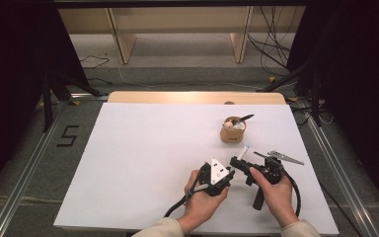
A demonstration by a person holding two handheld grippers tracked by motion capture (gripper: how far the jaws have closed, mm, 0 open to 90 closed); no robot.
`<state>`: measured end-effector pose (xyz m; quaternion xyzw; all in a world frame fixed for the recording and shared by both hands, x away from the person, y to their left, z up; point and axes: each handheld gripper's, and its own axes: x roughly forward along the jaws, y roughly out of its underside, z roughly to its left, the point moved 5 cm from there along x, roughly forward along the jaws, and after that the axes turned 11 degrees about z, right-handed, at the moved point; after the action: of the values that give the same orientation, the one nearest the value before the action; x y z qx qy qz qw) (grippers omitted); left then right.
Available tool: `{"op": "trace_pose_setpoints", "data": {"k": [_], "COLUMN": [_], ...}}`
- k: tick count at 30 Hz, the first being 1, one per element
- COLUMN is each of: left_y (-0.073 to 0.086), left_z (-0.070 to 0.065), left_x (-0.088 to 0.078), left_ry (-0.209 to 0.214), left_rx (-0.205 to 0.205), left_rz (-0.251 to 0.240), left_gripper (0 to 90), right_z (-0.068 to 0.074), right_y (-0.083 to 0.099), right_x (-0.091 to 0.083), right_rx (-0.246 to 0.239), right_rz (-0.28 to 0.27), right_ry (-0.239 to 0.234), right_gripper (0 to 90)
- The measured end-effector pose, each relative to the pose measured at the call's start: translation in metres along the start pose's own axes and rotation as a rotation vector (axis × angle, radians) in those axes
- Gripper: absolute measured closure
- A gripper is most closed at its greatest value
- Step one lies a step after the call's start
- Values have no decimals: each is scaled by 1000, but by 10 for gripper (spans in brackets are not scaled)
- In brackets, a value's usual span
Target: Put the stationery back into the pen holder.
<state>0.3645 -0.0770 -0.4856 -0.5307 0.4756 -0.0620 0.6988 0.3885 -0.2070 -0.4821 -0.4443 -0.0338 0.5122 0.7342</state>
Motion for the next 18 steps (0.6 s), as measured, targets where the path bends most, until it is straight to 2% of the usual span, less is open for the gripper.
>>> {"op": "trace_pose_setpoints", "data": {"k": [2, 5, 9, 14, 18], "left_y": [-1, -1, 3, 11, 18], "left_z": [0, 1, 6, 21, 34], "left_x": [0, -3, -8, -17, -25], "left_ry": [8, 15, 4, -17, -29], "left_rx": [8, 31, 52, 64, 58], "left_rz": [4, 5, 14, 39, 59], "left_gripper": [771, 710, 627, 509, 441], "right_z": [0, -1, -6, -14, -20], "right_y": [-1, -5, -12, -22, -29], "right_x": [-1, -3, -9, -16, -19], "right_rx": [-7, -30, -35, -35, -36], "right_rz": [-11, -35, -78, -124, -144], "right_ry": [2, 31, 67, 103, 129], "right_gripper": [786, 786, 786, 786, 785]}}
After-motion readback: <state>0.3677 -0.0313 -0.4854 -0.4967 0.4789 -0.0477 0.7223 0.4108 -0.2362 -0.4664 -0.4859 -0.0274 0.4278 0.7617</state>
